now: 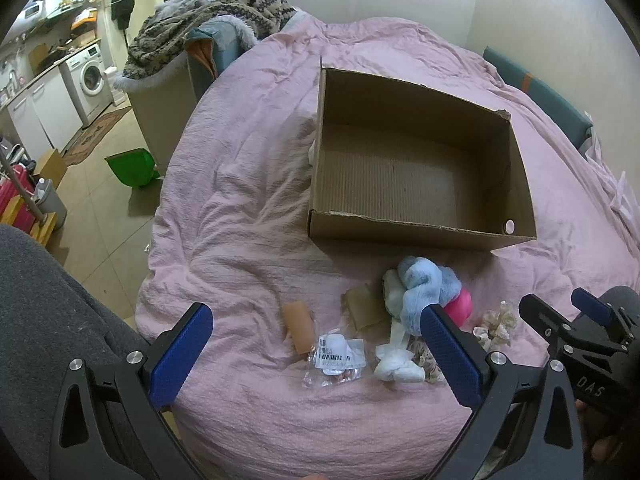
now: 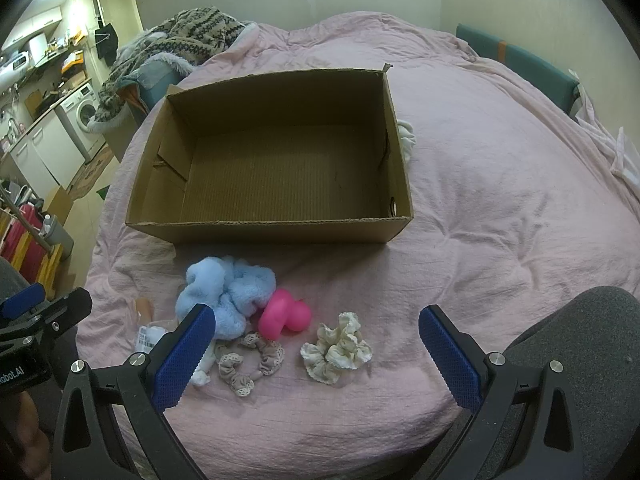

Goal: Organize soft objects

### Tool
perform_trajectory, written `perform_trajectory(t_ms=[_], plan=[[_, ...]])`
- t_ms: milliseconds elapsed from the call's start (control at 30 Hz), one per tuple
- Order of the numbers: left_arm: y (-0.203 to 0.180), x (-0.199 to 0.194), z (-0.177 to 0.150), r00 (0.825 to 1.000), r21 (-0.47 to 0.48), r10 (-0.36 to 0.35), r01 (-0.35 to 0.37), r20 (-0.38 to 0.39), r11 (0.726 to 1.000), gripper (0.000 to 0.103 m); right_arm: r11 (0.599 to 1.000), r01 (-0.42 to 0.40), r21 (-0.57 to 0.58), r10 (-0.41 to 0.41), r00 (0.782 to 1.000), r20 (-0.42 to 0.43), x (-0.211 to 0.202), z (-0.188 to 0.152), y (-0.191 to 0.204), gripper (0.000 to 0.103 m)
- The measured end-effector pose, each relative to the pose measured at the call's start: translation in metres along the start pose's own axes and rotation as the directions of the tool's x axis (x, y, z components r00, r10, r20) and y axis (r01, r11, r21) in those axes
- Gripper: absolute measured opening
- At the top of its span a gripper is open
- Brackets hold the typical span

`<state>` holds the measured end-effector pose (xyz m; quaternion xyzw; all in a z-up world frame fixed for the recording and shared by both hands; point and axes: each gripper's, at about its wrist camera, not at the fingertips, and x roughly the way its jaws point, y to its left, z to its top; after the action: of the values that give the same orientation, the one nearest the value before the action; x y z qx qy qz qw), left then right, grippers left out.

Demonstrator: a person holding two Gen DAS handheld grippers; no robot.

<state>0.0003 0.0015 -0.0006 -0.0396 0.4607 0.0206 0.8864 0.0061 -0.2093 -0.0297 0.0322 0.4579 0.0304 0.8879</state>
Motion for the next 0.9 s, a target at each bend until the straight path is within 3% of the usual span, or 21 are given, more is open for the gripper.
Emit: perform_trajectory(t_ms=[900], plan=[[0.0001,0.0039,-0.0005,1.0,-0.008,0.0,0.0,-0.011,1.0,0.103,1.0,-0.007,0.001,0.007,1.0,-0.003,0.0001,0.0001,0.0019,0.103]])
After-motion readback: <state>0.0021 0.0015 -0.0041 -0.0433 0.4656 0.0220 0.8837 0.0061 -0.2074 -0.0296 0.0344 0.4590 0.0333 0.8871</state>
